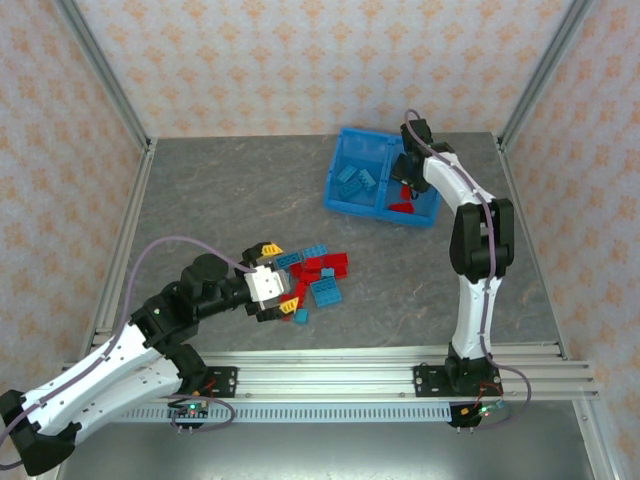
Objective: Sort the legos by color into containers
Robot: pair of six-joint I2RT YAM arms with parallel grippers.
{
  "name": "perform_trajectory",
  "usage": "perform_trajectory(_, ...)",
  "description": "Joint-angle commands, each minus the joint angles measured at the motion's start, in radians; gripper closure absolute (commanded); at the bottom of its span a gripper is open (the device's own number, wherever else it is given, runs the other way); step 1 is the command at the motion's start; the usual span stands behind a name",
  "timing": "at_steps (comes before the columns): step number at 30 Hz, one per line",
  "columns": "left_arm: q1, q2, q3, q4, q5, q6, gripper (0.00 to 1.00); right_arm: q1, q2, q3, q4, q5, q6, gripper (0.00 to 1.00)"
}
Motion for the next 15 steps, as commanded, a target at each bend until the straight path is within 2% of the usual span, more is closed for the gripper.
perform_trajectory(1, -0.002, 0.001, 0.014, 0.011, -0.022, 0.016, 0.00, -0.002, -0.144, -0.056, -0.021, -0.020, 0.011, 0.48)
perform_trajectory(7, -0.003, 0.005, 0.011, 0.016, -0.051, 0.012, 0.00, 0.071, -0.503, -0.302, -0.010, -0.067, 0.036, 0.44)
perform_trajectory(12, -0.003, 0.033, 0.008, 0.044, -0.119, -0.051, 0.00, 0.230, -0.822, -0.527, -0.092, -0.088, 0.071, 0.38)
perform_trajectory(15, -0.002, 0.103, 0.042, 0.034, -0.171, -0.142, 0.00, 0.329, -0.961, -0.658, -0.108, -0.170, 0.141, 0.35)
